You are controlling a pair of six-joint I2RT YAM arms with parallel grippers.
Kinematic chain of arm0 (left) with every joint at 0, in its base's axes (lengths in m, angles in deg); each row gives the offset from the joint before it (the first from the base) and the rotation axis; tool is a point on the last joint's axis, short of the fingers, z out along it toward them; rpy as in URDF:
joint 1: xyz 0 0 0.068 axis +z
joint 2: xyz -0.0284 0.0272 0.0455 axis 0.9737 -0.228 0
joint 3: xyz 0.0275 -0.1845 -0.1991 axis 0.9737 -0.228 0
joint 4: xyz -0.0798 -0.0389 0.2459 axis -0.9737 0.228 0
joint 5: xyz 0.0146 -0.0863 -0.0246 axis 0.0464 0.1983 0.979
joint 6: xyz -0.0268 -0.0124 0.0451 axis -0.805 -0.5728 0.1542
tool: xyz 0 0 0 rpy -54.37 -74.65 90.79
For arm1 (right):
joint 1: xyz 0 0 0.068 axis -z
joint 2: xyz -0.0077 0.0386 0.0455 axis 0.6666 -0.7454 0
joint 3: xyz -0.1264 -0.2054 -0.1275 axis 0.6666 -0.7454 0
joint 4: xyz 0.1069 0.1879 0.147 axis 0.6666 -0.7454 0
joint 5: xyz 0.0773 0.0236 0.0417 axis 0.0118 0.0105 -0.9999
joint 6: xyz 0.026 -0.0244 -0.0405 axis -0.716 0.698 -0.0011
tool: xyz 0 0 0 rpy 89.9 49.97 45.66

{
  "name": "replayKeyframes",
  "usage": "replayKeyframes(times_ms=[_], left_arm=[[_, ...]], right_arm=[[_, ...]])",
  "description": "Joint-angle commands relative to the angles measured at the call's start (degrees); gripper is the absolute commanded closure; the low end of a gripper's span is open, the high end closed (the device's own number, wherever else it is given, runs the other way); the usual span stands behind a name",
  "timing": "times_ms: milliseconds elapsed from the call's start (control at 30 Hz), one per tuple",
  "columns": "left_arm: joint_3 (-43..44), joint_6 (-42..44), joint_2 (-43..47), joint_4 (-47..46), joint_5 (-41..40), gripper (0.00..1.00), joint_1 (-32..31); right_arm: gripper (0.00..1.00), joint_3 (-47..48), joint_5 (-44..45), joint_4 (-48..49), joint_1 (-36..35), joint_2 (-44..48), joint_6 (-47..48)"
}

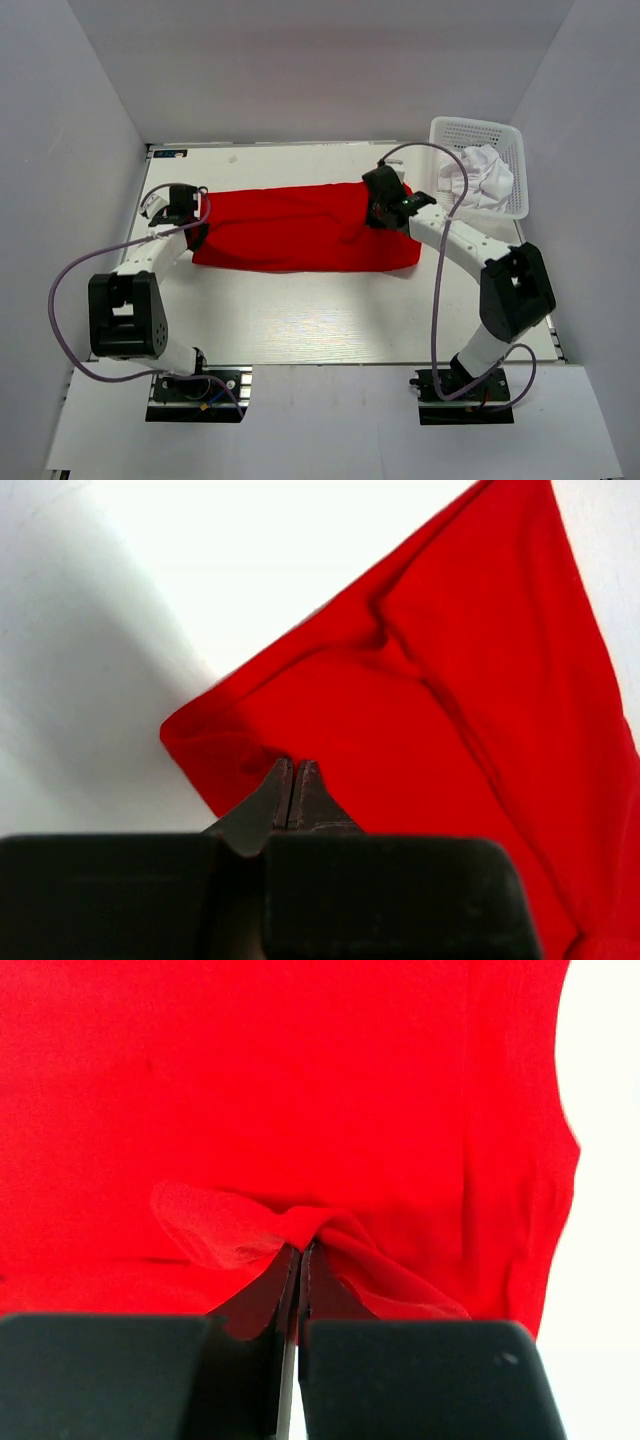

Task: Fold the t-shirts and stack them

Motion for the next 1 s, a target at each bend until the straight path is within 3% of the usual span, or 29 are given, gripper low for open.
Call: replayKeyframes(times_ms=[0,333,433,467,500,533,567,600,633,667,733,967], left_arm=[[4.37,-0.79,-1.96,1.42,-2.79,1.0,0.39],[16.22,-1.32,-14.18,0.81,-7.35,1.0,0.39],[21.05,-1.32,-19.54,1.34,-8.33,1.0,0.91],[23.16,-1.32,-21.2,3.69,-7.54,1.0,1.44],[25.36,-0.8,-22.87,4.67,-6.67,0.87,1.44],[29.39,0.34,-25.67,4.68,-5.35,0.37,1.97],[31.34,0.35,-26.75,5.81,-5.34,0.11,1.97],[32.93,0.87,-27.45,7.39,-4.82,0.0,1.97],[35.73,1.75,-27.46,7.4,-4.29,0.0,1.97],[36.71,1.76,-28.16,8.45,-4.29,0.0,2.49],[37.25,3.33,-26.94,7.85,-2.89,0.0,2.5],[34.44,10.89,-22.28,2.57,4.76,0.0,1.01]], right_arm=[[1.0,6.28,-1.72,3.37,3.11,-2.81,2.24],[1.0,18.59,-4.53,6.81,9.44,-16.75,8.31],[1.0,27.6,-4.79,4.44,11.37,-22.4,7.44],[0.89,29.74,-5.4,2.34,11.91,-25.37,7.35],[0.76,31.68,-6.72,1.1,12.61,-28.44,7.26],[0.63,36.92,-7.95,0.66,12.96,-29.61,7.52],[0.48,38.27,-8.74,0.39,13.14,-32.23,7.78],[0.42,39.25,-9.36,0.56,13.49,-32.69,8.31],[0.36,41.43,-10.58,0.56,13.67,-32.96,8.49],[0.17,41.63,-11.12,0.91,13.84,-32.87,9.1],[0.1,40.14,-12.95,2.49,13.67,-31.12,9.89],[0.1,19.26,-21.05,12.14,13.14,-20.13,10.86]])
